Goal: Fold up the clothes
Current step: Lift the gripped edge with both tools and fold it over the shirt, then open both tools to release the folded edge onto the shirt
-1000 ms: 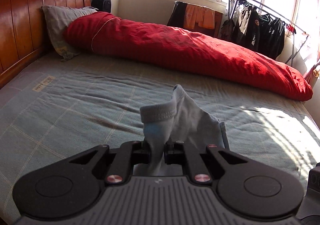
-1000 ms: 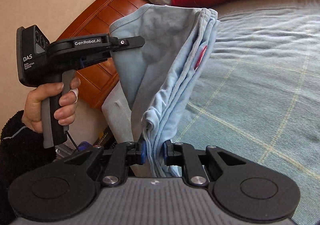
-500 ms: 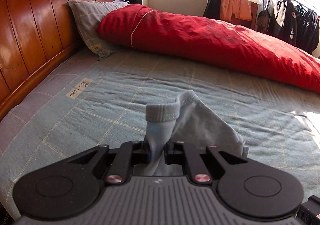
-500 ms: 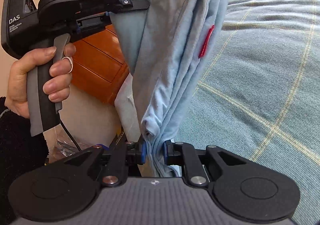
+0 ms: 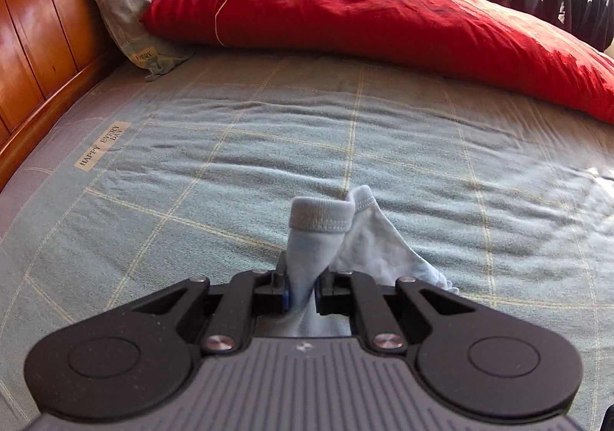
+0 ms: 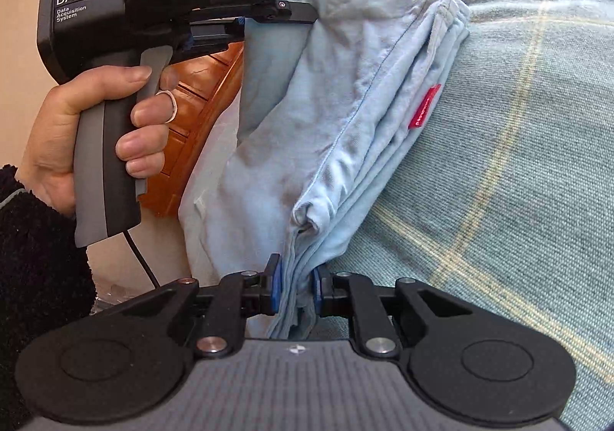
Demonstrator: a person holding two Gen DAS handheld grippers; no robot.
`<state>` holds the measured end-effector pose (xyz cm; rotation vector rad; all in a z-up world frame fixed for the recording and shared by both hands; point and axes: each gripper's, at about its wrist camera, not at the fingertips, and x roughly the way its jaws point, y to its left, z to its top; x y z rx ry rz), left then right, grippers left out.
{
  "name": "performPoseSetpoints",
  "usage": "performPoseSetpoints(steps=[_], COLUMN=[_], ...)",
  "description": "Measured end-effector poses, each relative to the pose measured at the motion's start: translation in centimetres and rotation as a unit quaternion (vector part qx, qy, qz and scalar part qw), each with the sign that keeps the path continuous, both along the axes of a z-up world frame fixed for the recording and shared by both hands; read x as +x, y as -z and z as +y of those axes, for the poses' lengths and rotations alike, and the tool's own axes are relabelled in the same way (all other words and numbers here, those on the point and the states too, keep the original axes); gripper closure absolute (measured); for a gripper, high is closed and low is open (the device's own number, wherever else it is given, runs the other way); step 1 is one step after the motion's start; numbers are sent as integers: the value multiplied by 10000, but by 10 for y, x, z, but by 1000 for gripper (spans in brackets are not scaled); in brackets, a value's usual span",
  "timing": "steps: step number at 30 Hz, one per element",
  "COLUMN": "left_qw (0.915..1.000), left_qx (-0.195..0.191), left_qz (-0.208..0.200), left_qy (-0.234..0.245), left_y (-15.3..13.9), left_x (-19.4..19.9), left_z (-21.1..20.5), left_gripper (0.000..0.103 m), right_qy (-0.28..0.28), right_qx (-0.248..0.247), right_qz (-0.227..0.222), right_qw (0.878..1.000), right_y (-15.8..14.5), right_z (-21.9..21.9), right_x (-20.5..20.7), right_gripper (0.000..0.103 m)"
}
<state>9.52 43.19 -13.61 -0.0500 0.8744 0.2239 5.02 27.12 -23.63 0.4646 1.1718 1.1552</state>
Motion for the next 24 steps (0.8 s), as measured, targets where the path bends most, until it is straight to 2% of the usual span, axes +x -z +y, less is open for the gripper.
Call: performPoseSetpoints(steps=[2, 7, 10, 11, 14, 15, 19, 21, 24], left_qw=[10000, 9995, 9990, 9988, 9983, 9986, 9942, 9909, 9858], left_qx=[23, 82, 117, 128, 109, -82, -966, -1215, -1504], left_qz=[-76, -266, -380, -418, -513, -490, -454, -415, -377], left_qy=[-40, -140, -200, -220, -240, -156, -166, -400, -649], left_y=[-3, -9, -14, -15, -18, -14, 16, 36, 57], left_x=[-3, -12, -17, -19, -25, -29, -46, -51, -56], left_z=[4, 16, 22, 25, 31, 34, 48, 57, 68], left_gripper=[92, 78, 75, 73, 58, 56, 56, 56, 56], right_qy=[-2, -47, -46, -31, -24, -9, 47, 124, 170], right_qx=[9, -24, -100, -132, -178, -200, -172, -139, -83], right_qz=[0, -163, -328, -397, -695, -775, -970, -1040, -1074], right_qw=[10000, 9999, 9994, 9991, 9974, 9968, 9951, 9944, 9940], right_y=[2, -4, -14, -18, -34, -38, -63, -68, -75], right_z=[-2, -12, -22, -27, -49, -57, -97, -106, -111], right_x=[-2, -10, -15, -17, -23, -24, -38, -25, -12], right_gripper=[85, 81, 71, 63, 56, 52, 48, 43, 42])
